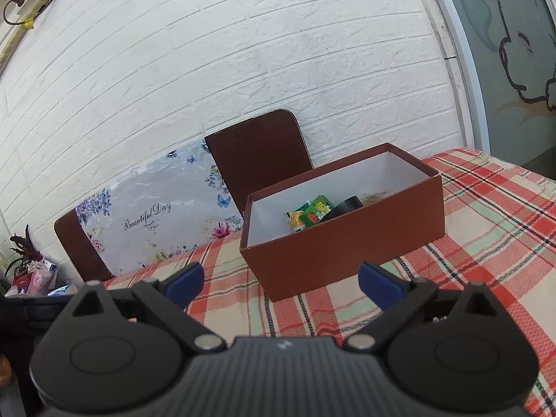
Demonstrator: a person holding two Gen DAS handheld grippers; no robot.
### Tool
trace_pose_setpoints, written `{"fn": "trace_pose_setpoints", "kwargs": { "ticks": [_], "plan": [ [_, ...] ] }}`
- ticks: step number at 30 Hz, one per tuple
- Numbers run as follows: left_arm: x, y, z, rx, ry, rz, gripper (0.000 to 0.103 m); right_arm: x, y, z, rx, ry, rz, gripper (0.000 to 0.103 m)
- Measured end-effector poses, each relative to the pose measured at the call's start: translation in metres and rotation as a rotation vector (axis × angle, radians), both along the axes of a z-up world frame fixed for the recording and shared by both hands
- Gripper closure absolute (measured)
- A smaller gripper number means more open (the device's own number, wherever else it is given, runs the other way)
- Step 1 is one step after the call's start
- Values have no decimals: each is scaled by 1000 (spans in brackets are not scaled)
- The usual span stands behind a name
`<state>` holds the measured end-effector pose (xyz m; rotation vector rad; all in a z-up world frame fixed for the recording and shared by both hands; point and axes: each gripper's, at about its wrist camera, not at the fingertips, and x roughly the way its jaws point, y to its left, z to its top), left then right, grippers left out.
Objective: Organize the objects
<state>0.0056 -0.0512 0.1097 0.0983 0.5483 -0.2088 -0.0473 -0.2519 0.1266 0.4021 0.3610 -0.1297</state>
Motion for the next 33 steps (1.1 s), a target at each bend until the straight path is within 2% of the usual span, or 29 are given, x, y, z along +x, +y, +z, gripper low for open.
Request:
{"fn": "trace_pose_setpoints", "kwargs": {
  "ticks": [17,33],
  "plan": [
    [-1,-20,-5,128,-37,56,0,0,-12,-9,-15,-15,-24,2],
    [-1,-38,-8,84,66,-9,0,-8,-41,-13,48,-30,-103,1]
  ]
}}
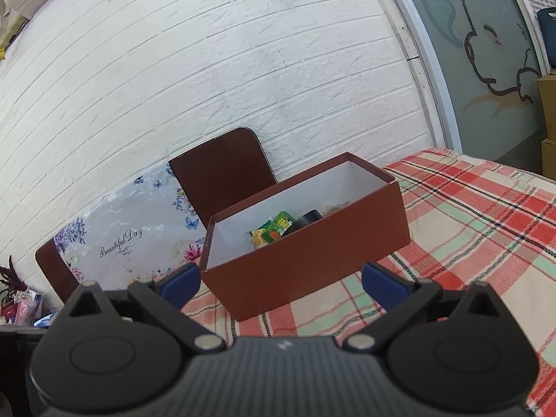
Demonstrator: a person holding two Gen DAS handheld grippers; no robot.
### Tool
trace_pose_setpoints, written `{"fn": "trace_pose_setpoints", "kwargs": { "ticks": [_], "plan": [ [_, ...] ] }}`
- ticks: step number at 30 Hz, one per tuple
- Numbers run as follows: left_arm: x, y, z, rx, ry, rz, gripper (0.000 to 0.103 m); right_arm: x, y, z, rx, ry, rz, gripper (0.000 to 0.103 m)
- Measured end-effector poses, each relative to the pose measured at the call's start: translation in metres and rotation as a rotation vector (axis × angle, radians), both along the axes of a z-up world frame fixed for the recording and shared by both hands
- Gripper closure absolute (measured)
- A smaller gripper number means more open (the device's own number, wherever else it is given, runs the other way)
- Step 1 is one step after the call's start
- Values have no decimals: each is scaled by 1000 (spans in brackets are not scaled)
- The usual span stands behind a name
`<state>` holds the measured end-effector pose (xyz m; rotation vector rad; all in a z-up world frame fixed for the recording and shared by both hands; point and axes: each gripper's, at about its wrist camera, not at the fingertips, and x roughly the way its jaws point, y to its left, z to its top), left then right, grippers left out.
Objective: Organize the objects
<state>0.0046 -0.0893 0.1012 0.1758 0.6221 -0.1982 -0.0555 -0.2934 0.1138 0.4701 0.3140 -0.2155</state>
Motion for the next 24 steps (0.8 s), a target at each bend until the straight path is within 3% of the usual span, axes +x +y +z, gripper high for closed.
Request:
{"fn": "trace_pose_setpoints", "kwargs": {
  "ticks": [24],
  "plan": [
    [-8,-15,-3,39,15,-34,0,-2,4,0,-11,0,8,0]
  ]
}}
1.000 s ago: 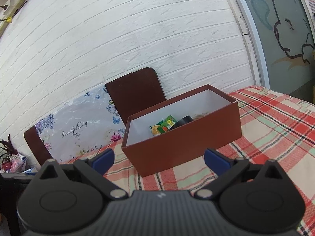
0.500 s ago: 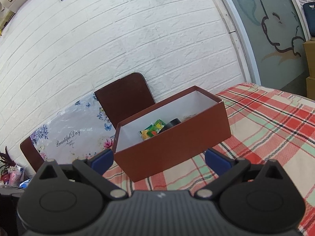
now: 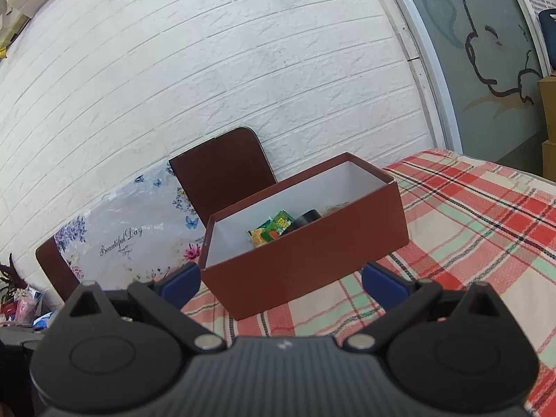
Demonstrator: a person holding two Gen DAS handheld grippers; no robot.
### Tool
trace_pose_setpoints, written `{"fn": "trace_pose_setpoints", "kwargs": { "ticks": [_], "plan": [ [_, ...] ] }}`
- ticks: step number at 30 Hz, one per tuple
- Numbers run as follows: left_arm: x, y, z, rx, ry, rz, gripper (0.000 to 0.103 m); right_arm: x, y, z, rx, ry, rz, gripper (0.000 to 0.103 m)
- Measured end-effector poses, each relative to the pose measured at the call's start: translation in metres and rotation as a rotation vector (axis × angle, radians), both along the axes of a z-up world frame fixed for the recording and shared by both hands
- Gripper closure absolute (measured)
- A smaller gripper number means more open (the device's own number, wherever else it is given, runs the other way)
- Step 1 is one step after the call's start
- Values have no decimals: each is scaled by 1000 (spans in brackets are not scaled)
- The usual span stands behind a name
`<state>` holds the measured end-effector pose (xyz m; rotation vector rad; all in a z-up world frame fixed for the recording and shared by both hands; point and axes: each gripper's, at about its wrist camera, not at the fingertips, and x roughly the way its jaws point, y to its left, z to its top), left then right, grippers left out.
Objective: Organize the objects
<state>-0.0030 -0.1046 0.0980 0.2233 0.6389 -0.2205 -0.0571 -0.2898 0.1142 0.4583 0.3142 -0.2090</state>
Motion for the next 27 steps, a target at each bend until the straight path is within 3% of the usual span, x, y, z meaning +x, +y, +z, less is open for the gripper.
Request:
{"fn": "trace_pose_setpoints", "kwargs": {
  "ticks": [27],
  "plan": [
    [-2,7,-1,-8,6,15,0,0,9,-1,-7,11,17,0]
  ]
}}
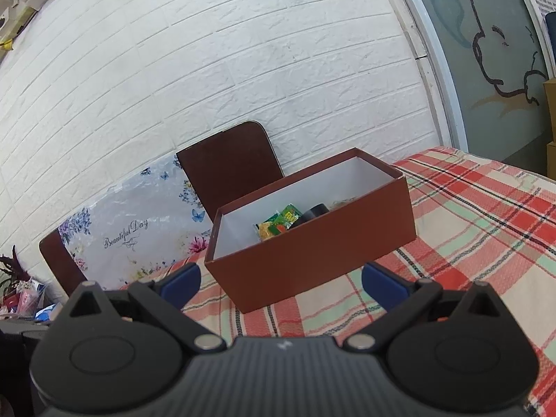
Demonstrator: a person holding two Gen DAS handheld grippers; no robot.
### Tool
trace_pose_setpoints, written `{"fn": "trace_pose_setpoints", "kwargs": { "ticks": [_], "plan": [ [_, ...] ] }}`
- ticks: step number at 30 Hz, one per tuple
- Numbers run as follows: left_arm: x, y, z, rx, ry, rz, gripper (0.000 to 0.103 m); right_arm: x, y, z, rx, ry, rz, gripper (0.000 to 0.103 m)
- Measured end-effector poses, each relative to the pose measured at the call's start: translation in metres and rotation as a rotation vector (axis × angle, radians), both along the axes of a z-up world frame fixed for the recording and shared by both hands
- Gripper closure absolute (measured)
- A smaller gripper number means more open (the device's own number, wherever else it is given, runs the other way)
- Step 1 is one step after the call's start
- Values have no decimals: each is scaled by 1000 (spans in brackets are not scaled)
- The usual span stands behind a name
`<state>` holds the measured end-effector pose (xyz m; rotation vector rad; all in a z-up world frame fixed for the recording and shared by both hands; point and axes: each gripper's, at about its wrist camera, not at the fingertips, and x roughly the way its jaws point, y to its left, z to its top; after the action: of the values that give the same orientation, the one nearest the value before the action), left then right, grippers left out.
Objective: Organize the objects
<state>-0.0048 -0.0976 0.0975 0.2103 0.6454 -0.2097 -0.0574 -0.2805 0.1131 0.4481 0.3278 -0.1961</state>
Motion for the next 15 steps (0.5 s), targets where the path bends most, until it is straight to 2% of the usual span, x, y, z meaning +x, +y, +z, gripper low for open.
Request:
{"fn": "trace_pose_setpoints", "kwargs": {
  "ticks": [15],
  "plan": [
    [-1,1,-2,-1,6,-2,0,-1,3,-1,-2,-4,3,0]
  ]
}}
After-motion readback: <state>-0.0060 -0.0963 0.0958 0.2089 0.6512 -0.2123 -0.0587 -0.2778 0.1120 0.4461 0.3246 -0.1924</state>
